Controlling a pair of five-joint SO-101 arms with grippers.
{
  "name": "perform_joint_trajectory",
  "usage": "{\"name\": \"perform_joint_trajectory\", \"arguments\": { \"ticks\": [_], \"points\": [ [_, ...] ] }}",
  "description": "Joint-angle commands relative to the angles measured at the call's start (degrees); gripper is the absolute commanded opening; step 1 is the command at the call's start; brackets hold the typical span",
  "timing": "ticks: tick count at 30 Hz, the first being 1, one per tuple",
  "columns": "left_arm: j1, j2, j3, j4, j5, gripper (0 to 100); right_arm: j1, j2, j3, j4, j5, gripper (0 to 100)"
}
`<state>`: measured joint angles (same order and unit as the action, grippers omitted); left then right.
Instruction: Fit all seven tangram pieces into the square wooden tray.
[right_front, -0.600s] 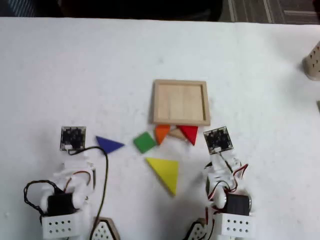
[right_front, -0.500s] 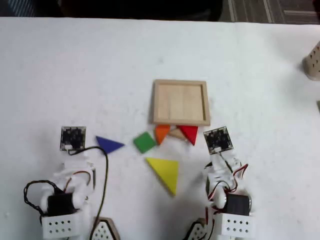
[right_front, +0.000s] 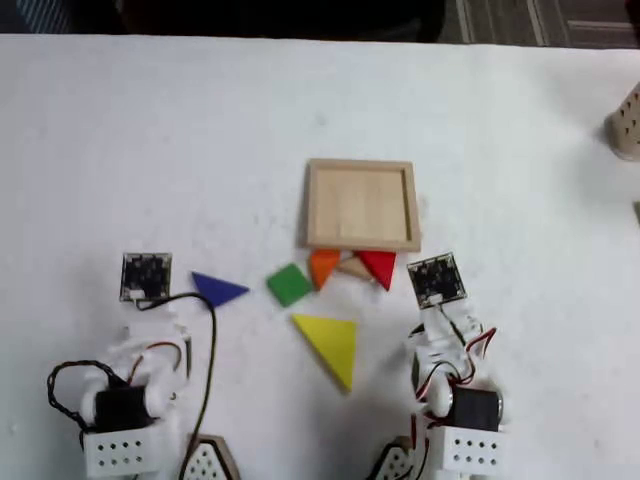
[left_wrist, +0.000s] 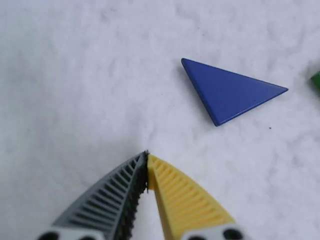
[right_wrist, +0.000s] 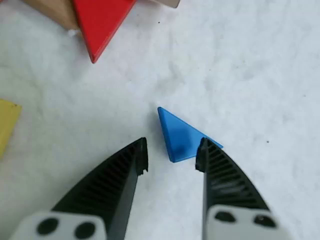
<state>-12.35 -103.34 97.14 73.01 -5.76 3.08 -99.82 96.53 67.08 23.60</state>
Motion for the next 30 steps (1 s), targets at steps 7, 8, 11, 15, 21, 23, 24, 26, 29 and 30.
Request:
{"name": "perform_joint_trajectory", "arguments": {
  "ticks": [7, 8, 11, 15, 21, 23, 24, 26, 29, 30],
  "points": [
    [-0.5, -0.2, -0.1, 0.4, -0.4, 2, 0.5, 0.4, 0.5, 0.4, 0.6, 16.3],
    [-0.5, -0.2, -0.1, 0.4, -0.4, 2, 0.5, 0.4, 0.5, 0.4, 0.6, 16.3],
    [-0.5, -0.2, -0.1, 0.4, -0.4, 2, 0.5, 0.4, 0.5, 0.4, 0.6, 16.3],
    [-0.5, -0.2, -0.1, 0.4, -0.4, 2, 0.5, 0.4, 0.5, 0.4, 0.6, 16.3],
    [-0.5, -0.2, -0.1, 0.4, -0.4, 2, 0.5, 0.4, 0.5, 0.4, 0.6, 16.3],
    [-0.5, -0.2, -0.1, 0.4, -0.4, 2, 0.4, 0.4, 0.5, 0.4, 0.6, 16.3],
    [-0.5, -0.2, -0.1, 0.4, -0.4, 2, 0.6, 0.4, 0.5, 0.4, 0.6, 16.3],
    [-0.5, -0.2, -0.1, 0.4, -0.4, 2, 0.2, 0.4, 0.5, 0.4, 0.3, 16.3],
    [-0.5, -0.2, -0.1, 0.4, -0.4, 2, 0.2, 0.0, 0.5, 1.5, 0.3, 16.3],
    [-0.5, -0.2, -0.1, 0.4, -0.4, 2, 0.2, 0.0, 0.5, 1.6, 0.4, 16.3]
  ]
}}
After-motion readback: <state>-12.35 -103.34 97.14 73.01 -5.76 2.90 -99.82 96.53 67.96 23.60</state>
